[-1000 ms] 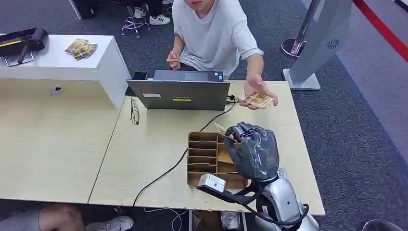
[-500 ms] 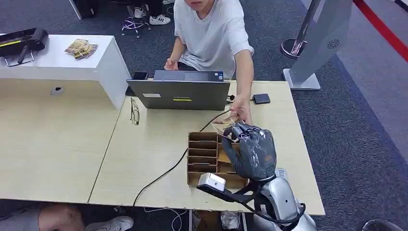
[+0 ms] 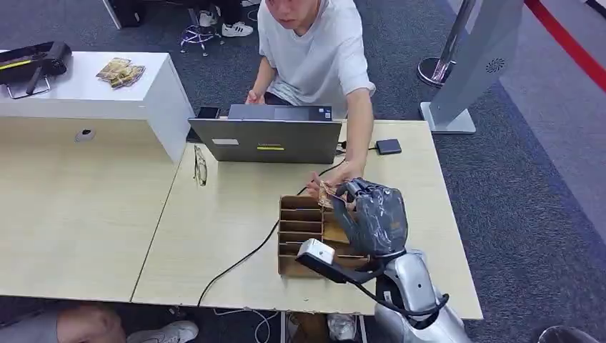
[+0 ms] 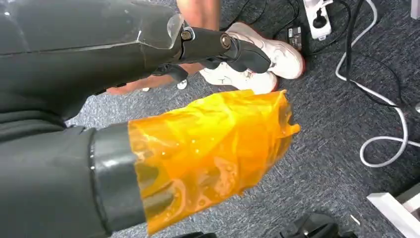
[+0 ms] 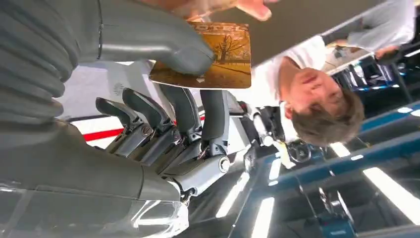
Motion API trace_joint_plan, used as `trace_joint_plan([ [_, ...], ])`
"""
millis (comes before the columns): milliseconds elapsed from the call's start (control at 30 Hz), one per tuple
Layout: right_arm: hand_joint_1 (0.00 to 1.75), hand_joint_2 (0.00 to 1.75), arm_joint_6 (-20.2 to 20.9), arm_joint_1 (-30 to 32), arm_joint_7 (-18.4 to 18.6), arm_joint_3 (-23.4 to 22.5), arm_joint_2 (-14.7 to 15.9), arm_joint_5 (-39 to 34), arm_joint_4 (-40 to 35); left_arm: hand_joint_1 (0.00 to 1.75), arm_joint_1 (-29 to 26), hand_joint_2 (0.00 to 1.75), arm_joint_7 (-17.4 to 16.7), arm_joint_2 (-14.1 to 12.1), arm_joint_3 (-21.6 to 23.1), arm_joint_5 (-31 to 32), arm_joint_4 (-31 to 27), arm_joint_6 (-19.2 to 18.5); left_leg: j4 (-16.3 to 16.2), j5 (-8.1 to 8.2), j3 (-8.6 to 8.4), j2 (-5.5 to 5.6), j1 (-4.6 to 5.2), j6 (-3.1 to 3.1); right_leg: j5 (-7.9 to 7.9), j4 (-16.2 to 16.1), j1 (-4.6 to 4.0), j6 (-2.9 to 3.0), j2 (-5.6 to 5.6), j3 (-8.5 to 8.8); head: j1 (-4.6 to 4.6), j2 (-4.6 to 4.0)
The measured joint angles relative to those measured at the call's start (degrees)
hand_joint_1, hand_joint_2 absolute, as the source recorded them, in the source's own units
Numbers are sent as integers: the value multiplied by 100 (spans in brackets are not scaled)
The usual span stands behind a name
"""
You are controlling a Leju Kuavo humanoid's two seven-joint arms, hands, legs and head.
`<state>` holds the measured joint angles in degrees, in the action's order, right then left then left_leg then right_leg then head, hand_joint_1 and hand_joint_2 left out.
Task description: Pass the card to the sensor for recognition and then transmit it.
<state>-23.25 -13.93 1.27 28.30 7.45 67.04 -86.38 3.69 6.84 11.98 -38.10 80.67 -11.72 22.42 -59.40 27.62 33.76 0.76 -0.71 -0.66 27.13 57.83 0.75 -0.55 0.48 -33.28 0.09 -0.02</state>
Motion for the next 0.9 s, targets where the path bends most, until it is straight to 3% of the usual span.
trace_joint_plan([
  [167,175,175,225,-88,157,-77,-22,140,310,0,24,0,0,2,0,15,0,-7,0,0,0,0,0,0,0,0,0,0,0,0,0,0],
  [200,134,175,260,-96,162,-87,-22,142,358,0,26,0,0,2,0,17,0,-6,0,0,0,0,0,0,0,0,0,0,0,0,-2,0],
  [233,0,175,336,-106,168,-103,-22,140,415,0,27,0,0,2,0,17,0,-6,0,0,0,0,0,0,0,0,0,0,0,0,0,0],
  [600,0,175,459,-137,170,-122,-24,142,671,0,40,0,-2,0,0,-15,0,2,0,0,0,0,0,0,0,0,0,0,0,0,0,0],
  [900,0,175,155,30,28,-120,-24,135,305,0,37,0,13,0,0,-118,0,39,0,0,0,0,0,0,0,0,0,0,0,-1,0,0],
])
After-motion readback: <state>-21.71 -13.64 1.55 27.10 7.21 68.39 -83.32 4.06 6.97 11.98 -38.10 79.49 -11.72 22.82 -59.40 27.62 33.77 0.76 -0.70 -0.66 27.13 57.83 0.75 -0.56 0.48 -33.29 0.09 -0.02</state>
